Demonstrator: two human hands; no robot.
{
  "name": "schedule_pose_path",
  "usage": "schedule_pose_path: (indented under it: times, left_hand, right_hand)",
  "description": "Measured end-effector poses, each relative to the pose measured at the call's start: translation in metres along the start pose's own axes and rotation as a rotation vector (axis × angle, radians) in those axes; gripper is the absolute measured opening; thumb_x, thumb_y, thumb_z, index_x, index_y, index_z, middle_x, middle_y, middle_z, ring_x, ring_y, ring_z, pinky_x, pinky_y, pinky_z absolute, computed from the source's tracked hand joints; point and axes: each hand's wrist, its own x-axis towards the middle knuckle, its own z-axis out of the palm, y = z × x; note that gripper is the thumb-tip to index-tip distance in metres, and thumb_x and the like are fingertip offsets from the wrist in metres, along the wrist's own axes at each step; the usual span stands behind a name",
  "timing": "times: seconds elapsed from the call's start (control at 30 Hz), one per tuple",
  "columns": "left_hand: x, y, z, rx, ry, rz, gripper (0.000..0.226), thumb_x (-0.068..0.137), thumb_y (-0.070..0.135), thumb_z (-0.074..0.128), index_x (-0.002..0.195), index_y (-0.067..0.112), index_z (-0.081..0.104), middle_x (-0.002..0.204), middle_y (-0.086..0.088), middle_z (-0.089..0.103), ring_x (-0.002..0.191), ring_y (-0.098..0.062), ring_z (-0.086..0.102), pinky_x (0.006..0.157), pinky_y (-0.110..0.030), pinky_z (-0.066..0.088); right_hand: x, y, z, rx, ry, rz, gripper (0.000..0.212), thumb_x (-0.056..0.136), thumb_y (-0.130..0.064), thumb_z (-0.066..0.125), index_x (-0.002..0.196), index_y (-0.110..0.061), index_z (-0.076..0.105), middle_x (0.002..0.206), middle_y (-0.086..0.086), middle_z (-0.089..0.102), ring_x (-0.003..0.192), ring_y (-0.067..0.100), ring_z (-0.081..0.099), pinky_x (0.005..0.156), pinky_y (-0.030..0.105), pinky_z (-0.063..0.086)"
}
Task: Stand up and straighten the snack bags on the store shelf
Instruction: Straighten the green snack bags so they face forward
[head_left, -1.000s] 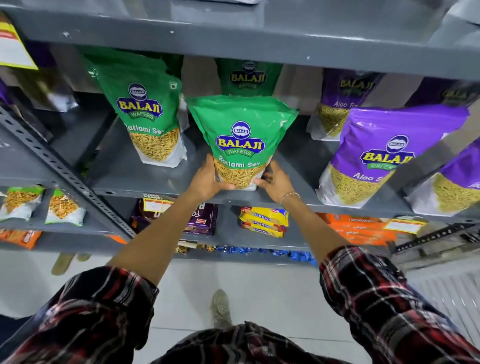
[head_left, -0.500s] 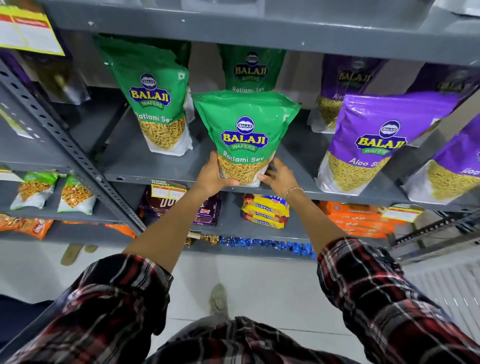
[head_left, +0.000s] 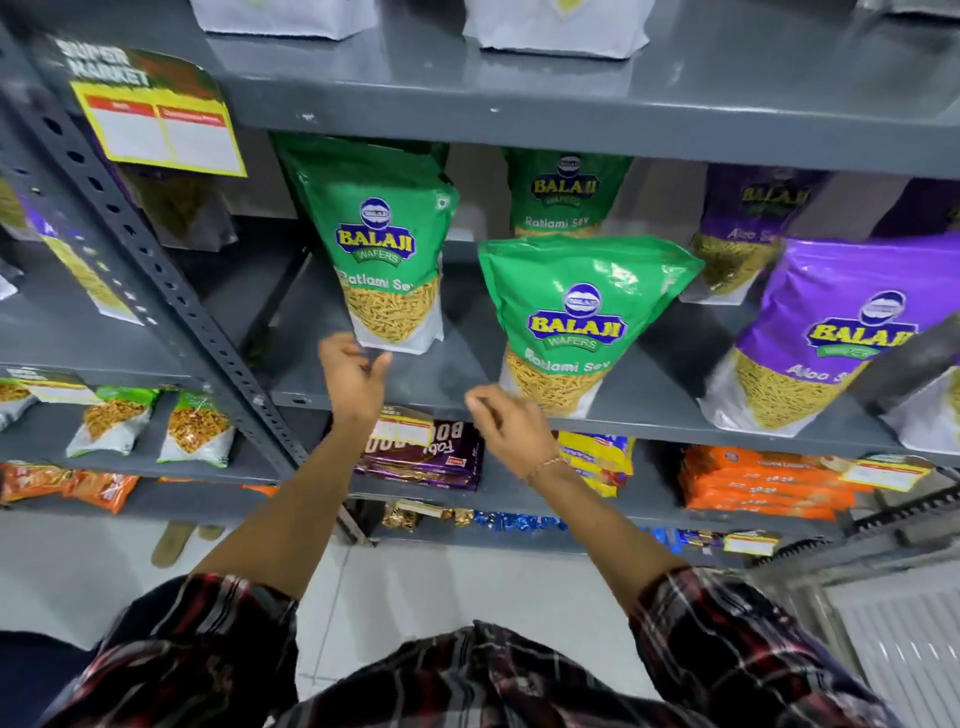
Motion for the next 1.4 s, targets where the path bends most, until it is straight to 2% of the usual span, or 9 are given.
schedule_pose_path:
  times: [0.07, 0.13, 0.2, 0.27, 0.4, 0.57, 0.73, 1.27, 1.4]
  left_hand:
    - [0.041, 0.002, -0.014, -0.217, 0.051, -0.211, 0.023, 0.089, 0.018, 0.055, 0.109, 0.026, 0.045, 0.110, -0.004, 0.049, 0.096, -0.023, 0.049, 0.093, -0.035, 0.041]
    - [0.081, -0.001, -0.025, -0.304, -0.124, -0.380, 0.072, 0.083, 0.038, 0.062, 0.143, 0.020, 0.027, 0.150, -0.007, 0.031, 0.135, -0.030, 0.034, 0.108, -0.041, 0.034]
    - [0.107, -0.014, -0.028, -0.004, -0.389, -0.257, 0.115, 0.072, 0.026, 0.079, 0.150, 0.016, -0.005, 0.160, -0.007, 0.001, 0.147, -0.026, 0.009, 0.116, -0.042, 0.023]
    - [0.119, -0.017, -0.026, 0.239, -0.521, -0.099, 0.131, 0.060, 0.018, 0.087, 0.149, 0.015, -0.008, 0.160, -0.007, 0.008, 0.146, -0.023, 0.014, 0.118, -0.044, 0.021]
    - [0.139, -0.036, -0.025, 0.363, -0.538, -0.064, 0.085, 0.055, 0.036, 0.081, 0.126, 0.021, 0.038, 0.131, -0.007, 0.057, 0.123, -0.026, 0.052, 0.103, -0.051, 0.044]
    - [0.121, -0.029, -0.036, 0.479, -0.498, 0.024, 0.060, 0.071, 0.022, 0.079, 0.118, 0.016, 0.042, 0.122, -0.012, 0.065, 0.112, -0.031, 0.061, 0.096, -0.050, 0.049]
    - [0.100, -0.042, -0.057, 0.429, -0.516, 0.029, 0.064, 0.063, 0.035, 0.077, 0.116, 0.025, 0.041, 0.119, -0.012, 0.066, 0.112, -0.030, 0.061, 0.096, -0.052, 0.050]
    - [0.049, -0.034, -0.085, 0.369, -0.488, 0.108, 0.063, 0.072, 0.019, 0.080, 0.122, 0.006, 0.045, 0.124, -0.016, 0.063, 0.113, -0.029, 0.061, 0.098, -0.045, 0.050]
    - [0.049, -0.033, -0.087, 0.337, -0.553, 0.096, 0.071, 0.070, 0.027, 0.081, 0.126, 0.011, 0.040, 0.129, -0.012, 0.059, 0.117, -0.026, 0.057, 0.099, -0.049, 0.048]
  right_hand:
    - [0.039, -0.014, 0.017, 0.078, -0.057, 0.066, 0.026, 0.094, -0.024, 0.046, 0.115, -0.012, 0.055, 0.106, 0.012, 0.068, 0.095, 0.025, 0.064, 0.091, 0.043, 0.050]
    - [0.077, -0.022, 0.030, 0.222, -0.121, 0.228, 0.053, 0.090, -0.022, 0.055, 0.137, -0.010, 0.034, 0.140, 0.014, 0.046, 0.126, 0.027, 0.046, 0.106, 0.047, 0.039]
    - [0.107, -0.025, 0.038, 0.325, -0.168, 0.360, 0.089, 0.083, -0.019, 0.065, 0.145, -0.010, 0.002, 0.155, 0.013, 0.018, 0.140, 0.027, 0.025, 0.115, 0.044, 0.027]
    - [0.130, -0.025, 0.044, 0.426, -0.166, 0.440, 0.105, 0.078, -0.012, 0.071, 0.144, -0.012, -0.010, 0.156, 0.011, 0.014, 0.140, 0.026, 0.023, 0.114, 0.040, 0.026]
    - [0.155, -0.022, 0.052, 0.359, -0.116, 0.469, 0.085, 0.067, -0.016, 0.081, 0.134, -0.008, 0.030, 0.136, 0.015, 0.050, 0.124, 0.029, 0.047, 0.102, 0.039, 0.041]
    - [0.150, -0.028, 0.053, 0.306, -0.054, 0.449, 0.075, 0.064, -0.013, 0.082, 0.125, -0.005, 0.039, 0.128, 0.016, 0.058, 0.118, 0.029, 0.054, 0.094, 0.030, 0.043]
    - [0.124, -0.039, 0.057, 0.234, -0.074, 0.417, 0.070, 0.067, -0.020, 0.080, 0.122, -0.007, 0.040, 0.127, 0.014, 0.059, 0.116, 0.030, 0.055, 0.094, 0.035, 0.046]
    - [0.077, -0.064, 0.058, 0.220, -0.110, 0.426, 0.072, 0.071, -0.023, 0.077, 0.130, -0.013, 0.035, 0.130, 0.013, 0.057, 0.118, 0.031, 0.055, 0.097, 0.040, 0.046]
    - [0.074, -0.080, 0.047, 0.289, -0.162, 0.421, 0.096, 0.070, -0.021, 0.078, 0.141, -0.013, 0.015, 0.142, 0.011, 0.043, 0.129, 0.028, 0.043, 0.104, 0.040, 0.039]
